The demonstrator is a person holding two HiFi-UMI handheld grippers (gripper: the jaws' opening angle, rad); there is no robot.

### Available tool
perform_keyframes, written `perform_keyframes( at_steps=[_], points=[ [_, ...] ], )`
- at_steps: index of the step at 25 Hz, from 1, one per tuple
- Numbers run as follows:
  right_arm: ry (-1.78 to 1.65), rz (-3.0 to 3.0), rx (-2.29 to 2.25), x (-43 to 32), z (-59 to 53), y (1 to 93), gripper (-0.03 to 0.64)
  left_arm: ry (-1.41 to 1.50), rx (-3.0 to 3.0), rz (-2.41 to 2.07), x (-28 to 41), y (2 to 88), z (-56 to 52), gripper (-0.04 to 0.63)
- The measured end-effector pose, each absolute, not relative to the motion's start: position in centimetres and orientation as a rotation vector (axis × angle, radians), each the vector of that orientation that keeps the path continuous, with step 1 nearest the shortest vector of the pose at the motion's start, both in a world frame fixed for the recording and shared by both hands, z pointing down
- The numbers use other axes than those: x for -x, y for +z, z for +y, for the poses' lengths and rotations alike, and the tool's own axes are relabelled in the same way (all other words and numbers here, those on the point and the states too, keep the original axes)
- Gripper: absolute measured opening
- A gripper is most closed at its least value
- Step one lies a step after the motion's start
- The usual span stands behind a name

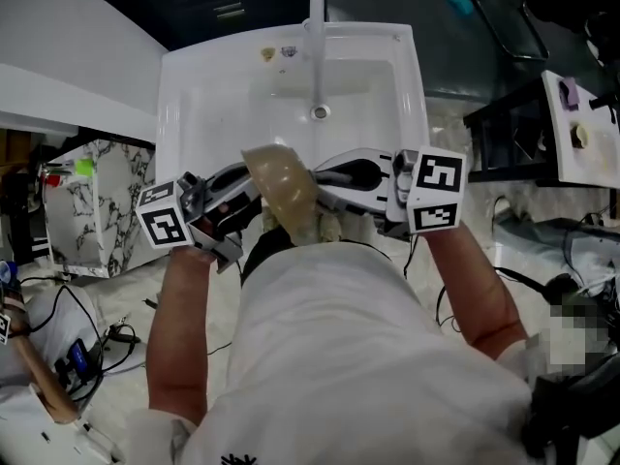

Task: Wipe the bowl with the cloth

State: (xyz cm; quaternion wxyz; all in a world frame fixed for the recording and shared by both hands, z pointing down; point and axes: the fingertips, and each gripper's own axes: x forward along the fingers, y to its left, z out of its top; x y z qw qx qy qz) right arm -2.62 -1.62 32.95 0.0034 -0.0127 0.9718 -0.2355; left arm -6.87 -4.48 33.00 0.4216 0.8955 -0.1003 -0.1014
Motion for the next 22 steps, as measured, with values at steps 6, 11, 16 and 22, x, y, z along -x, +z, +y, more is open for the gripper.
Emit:
perform_keyframes(
  at_steps=[6, 11, 16, 22],
  points=[
    [-0.729, 3.025, -0.126, 2.6, 0.5, 31.7, 0.035, -0.296, -2.181, -0.303, 7.9, 34.2, -5.3, 0.018],
    [-0.609, 2.995, -0.204, 2.3, 1.7, 29.8, 0.035, -0.289, -2.148, -0.299, 8.3, 35.2, -4.9, 0.018],
    [-0.532, 2.937, -0.229, 1.8, 1.6, 27.6, 0.035, -0.252, -2.131, -0.278, 7.9, 35.9, -4.5, 0.018],
    [-0.509, 2.879, -0.22, 1.9, 1.0, 25.9, 0.035, -0.216, -2.133, -0.21, 7.1, 36.3, -3.3, 0.018]
  ],
)
